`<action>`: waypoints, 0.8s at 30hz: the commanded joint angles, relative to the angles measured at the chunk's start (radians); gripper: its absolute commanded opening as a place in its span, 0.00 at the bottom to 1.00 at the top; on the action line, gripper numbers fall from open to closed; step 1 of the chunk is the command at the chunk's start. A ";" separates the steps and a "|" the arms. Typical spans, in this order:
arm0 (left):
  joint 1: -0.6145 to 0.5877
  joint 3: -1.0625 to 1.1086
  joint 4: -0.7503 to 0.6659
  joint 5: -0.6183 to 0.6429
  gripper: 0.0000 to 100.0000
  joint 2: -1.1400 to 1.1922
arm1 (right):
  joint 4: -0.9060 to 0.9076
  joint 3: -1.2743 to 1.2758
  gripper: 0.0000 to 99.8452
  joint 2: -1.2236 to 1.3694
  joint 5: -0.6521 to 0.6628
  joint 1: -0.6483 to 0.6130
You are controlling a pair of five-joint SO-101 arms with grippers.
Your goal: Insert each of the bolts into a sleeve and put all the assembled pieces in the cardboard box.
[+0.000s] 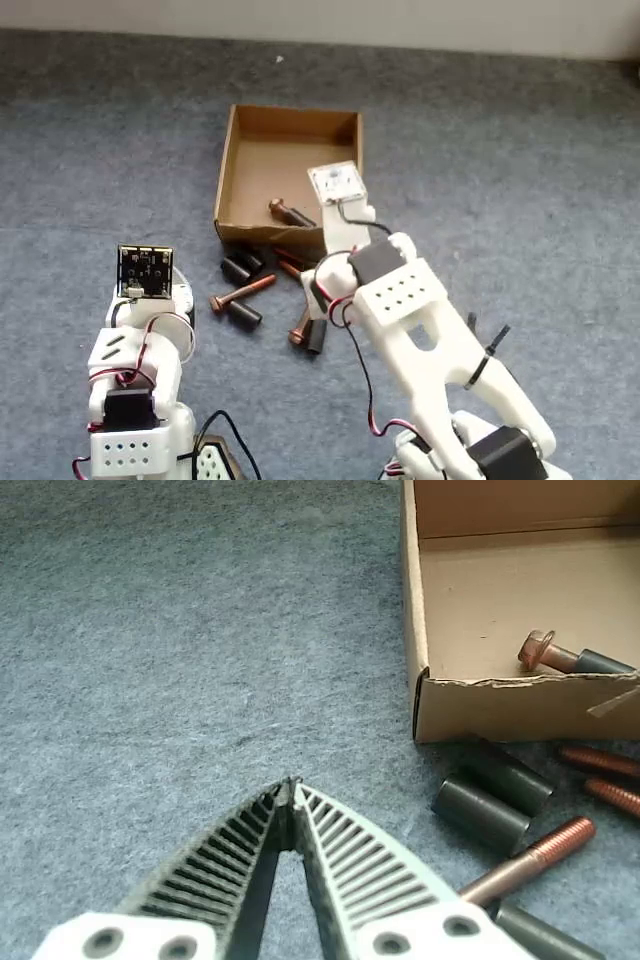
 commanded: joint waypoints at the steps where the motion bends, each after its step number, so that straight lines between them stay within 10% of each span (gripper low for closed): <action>1: -0.012 0.018 -0.023 -0.015 0.01 -0.005 | -0.056 0.044 0.19 -0.047 -0.008 -0.039; 24: -0.012 0.019 -0.021 -0.015 0.01 -0.005 | -0.140 0.065 0.20 0.358 -0.230 -0.154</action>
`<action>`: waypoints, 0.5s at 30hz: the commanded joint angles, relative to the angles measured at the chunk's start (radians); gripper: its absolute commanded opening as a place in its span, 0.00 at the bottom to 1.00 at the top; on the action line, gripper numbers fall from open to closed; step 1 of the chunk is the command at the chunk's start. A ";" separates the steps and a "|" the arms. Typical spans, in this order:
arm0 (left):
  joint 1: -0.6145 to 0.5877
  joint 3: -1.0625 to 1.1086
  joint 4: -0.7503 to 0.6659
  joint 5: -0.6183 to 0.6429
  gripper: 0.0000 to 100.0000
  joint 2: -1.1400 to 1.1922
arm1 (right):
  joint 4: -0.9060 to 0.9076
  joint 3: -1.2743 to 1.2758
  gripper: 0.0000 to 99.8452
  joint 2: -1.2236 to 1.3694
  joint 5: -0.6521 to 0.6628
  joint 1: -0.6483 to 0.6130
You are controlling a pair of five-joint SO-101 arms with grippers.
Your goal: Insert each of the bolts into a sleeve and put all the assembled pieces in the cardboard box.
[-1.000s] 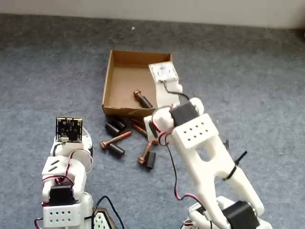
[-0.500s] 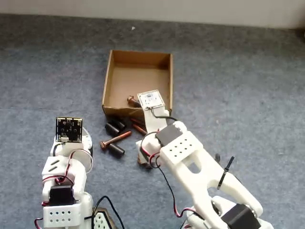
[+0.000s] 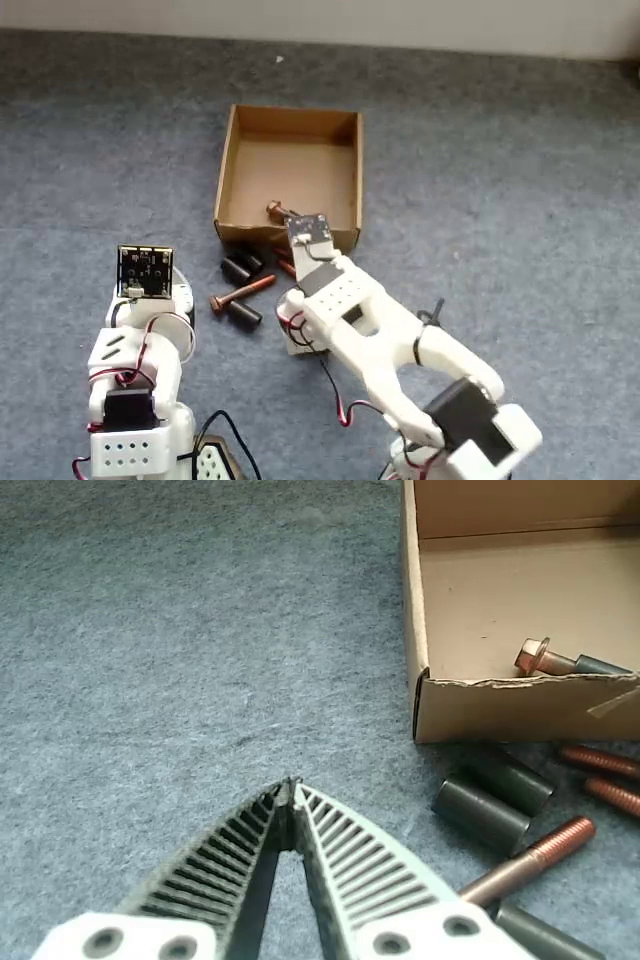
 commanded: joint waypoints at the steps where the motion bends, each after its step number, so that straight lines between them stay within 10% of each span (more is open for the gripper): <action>1: -0.012 0.019 -0.021 -0.015 0.01 -0.005 | -0.007 -0.012 0.20 0.042 -0.008 -0.002; 15: -0.012 0.019 -0.020 -0.015 0.01 -0.005 | -0.008 -0.013 0.09 0.070 0.180 -0.001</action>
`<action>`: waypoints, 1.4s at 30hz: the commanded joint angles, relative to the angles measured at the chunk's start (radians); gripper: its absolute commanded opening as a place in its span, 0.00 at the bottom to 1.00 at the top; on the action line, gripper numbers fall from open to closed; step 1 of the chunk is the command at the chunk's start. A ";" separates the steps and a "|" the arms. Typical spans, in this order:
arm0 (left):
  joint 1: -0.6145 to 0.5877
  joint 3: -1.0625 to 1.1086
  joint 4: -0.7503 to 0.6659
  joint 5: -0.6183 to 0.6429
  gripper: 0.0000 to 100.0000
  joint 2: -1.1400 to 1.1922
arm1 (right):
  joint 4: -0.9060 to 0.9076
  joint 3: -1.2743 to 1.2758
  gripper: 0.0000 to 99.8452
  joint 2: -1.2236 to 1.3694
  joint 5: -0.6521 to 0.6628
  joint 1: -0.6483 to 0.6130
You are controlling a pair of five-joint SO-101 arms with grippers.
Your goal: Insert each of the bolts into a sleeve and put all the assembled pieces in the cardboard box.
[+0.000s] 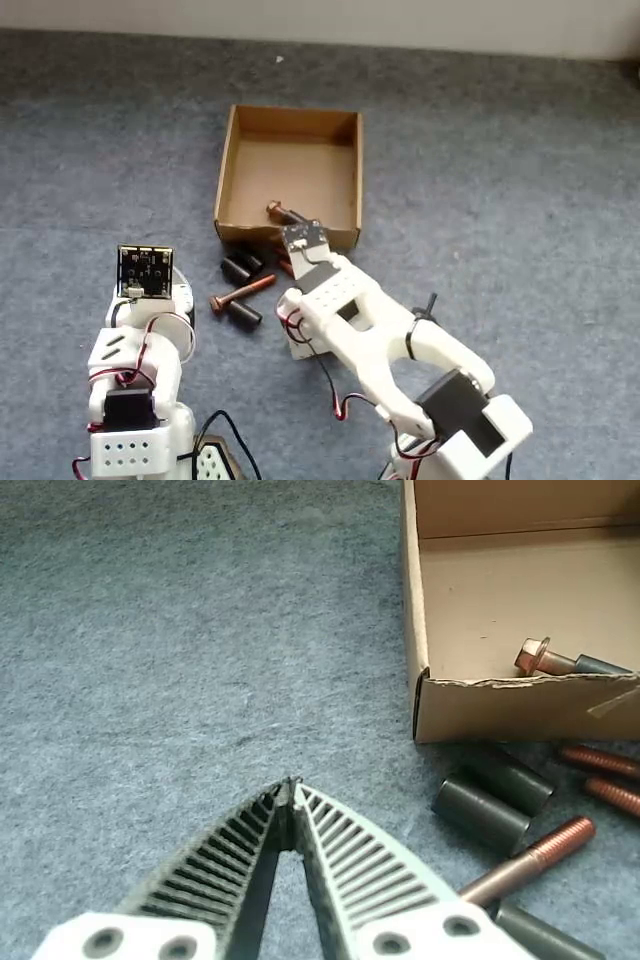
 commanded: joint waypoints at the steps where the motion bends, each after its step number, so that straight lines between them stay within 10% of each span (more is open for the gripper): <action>1: -0.012 0.019 -0.020 -0.015 0.01 -0.005 | -0.013 -0.002 0.08 0.010 0.091 -0.007; 26: -0.012 0.019 -0.018 -0.015 0.01 -0.005 | -0.036 -0.061 0.16 0.015 0.301 -0.008; 42: -0.012 0.019 -0.020 -0.015 0.01 -0.005 | -0.039 0.002 0.01 -0.309 0.298 -0.008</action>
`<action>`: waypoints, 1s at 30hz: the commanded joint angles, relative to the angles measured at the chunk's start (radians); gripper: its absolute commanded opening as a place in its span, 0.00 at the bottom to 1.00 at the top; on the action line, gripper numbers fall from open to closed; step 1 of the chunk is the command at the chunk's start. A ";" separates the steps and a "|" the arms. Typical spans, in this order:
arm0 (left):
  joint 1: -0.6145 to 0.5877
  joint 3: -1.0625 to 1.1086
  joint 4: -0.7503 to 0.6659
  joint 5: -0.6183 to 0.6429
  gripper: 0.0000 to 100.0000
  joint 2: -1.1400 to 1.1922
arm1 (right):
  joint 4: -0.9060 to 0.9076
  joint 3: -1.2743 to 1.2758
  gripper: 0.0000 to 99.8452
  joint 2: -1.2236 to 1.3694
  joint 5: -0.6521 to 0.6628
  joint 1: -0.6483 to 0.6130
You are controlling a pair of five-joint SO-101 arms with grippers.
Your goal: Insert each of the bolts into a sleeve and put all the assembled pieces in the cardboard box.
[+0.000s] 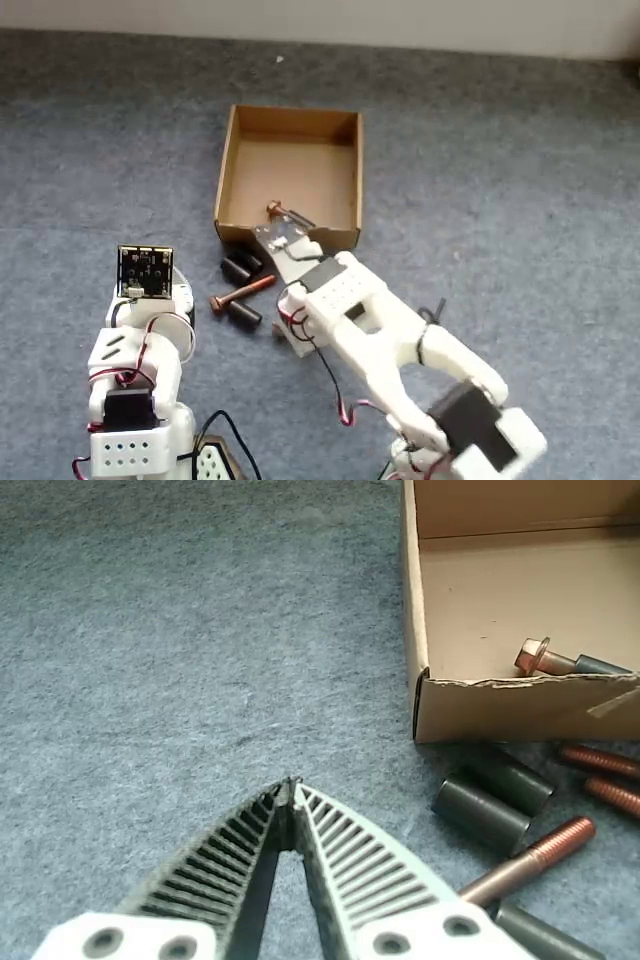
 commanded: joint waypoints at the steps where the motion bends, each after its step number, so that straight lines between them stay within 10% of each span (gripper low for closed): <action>1: -0.012 0.019 -0.020 -0.015 0.01 -0.005 | -0.016 0.041 0.01 -0.213 0.011 -0.001; 30: 0.025 -0.251 0.127 -0.066 0.01 0.001 | -0.344 0.449 0.01 -0.590 -0.089 0.498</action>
